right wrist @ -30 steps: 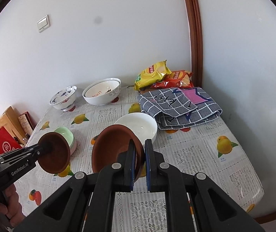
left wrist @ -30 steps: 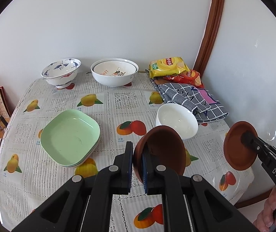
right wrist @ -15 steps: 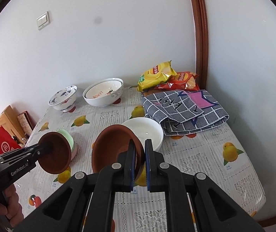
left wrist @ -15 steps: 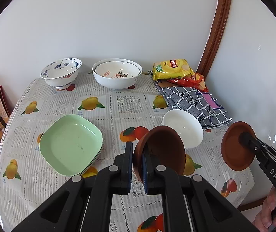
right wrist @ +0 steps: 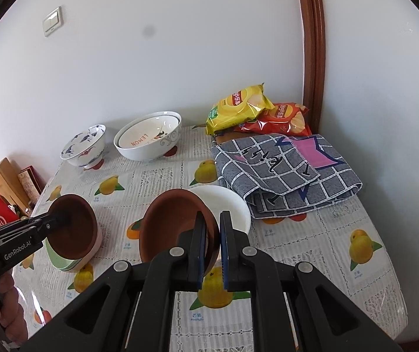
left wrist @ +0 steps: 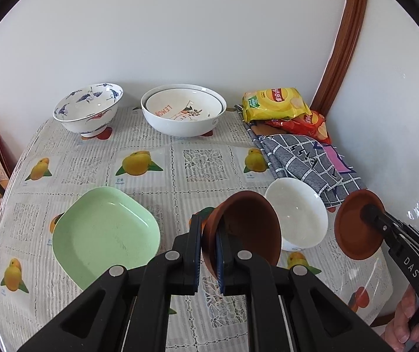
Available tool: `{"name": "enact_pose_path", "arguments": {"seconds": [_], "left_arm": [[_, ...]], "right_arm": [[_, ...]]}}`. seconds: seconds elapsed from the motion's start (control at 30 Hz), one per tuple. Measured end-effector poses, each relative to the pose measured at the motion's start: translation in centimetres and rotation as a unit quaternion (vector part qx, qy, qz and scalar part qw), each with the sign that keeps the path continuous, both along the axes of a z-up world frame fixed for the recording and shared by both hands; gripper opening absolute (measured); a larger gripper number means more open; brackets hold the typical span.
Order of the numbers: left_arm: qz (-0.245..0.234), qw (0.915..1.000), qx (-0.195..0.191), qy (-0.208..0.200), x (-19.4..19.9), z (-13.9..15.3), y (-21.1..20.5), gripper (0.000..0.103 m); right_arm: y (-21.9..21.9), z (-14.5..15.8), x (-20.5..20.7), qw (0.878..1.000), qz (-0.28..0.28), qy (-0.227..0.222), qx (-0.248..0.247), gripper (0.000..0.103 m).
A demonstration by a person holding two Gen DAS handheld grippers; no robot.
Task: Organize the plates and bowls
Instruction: 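Carry the brown bowl with the right gripper while the left gripper holds another brown bowl, then lower the brown bowl into the white bowl and open the right gripper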
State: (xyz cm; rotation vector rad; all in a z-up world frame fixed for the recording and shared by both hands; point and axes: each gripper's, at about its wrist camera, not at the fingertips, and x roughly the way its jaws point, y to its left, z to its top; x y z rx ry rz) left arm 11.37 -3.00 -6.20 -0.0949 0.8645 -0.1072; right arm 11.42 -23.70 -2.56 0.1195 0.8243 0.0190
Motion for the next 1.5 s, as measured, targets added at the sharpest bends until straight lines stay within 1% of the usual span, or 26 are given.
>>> {"name": "enact_pose_path", "arguments": {"seconds": [0.17, 0.27, 0.33, 0.47, 0.67, 0.87, 1.1, 1.33, 1.43, 1.5], "left_arm": [[-0.006, 0.9999, 0.003, 0.013, 1.1, -1.2, 0.1, 0.009], [-0.009, 0.9997, -0.002, 0.022, 1.9, -1.9, 0.2, 0.009], [-0.011, 0.9996, 0.003, 0.028, 2.5, -2.4, 0.0, 0.009], [-0.014, 0.9994, 0.002, 0.032, 3.4, -2.9, -0.3, 0.009], [-0.019, 0.9992, 0.004, 0.036, 4.6, -3.6, -0.7, 0.009], [-0.014, 0.999, 0.003, 0.042, 5.5, -4.3, -0.5, 0.009], [-0.013, 0.9985, 0.006, 0.053, 6.3, -5.4, -0.5, 0.009], [-0.014, 0.9979, 0.011, 0.062, 6.7, -6.2, -0.6, 0.009], [-0.014, 0.9979, 0.009, 0.062, 6.8, -6.3, -0.6, 0.009], [-0.014, 0.998, 0.011, 0.062, 6.8, -6.3, -0.6, 0.009]], "right_arm": [[0.0, -1.8, 1.8, 1.0, -0.002, 0.015, 0.001, 0.009], [0.0, -2.7, 2.6, 1.0, -0.003, 0.02, 0.0, 0.009], [0.1, -3.3, 3.2, 1.0, -0.003, 0.025, -0.003, 0.009], [0.2, -4.4, 4.2, 0.999, -0.002, 0.033, -0.014, 0.009], [-0.1, -5.8, 5.7, 0.999, -0.001, 0.048, -0.017, 0.009], [0.3, -7.5, 7.1, 0.998, 0.01, 0.064, -0.02, 0.009], [1.3, -9.5, 8.2, 0.995, 0.026, 0.083, -0.05, 0.009], [1.1, -10.7, 9.0, 0.994, 0.027, 0.096, -0.049, 0.01], [1.3, -11.1, 9.2, 0.992, 0.027, 0.096, -0.07, 0.009], [1.6, -11.3, 9.4, 0.99, 0.031, 0.097, -0.095, 0.009]]}}
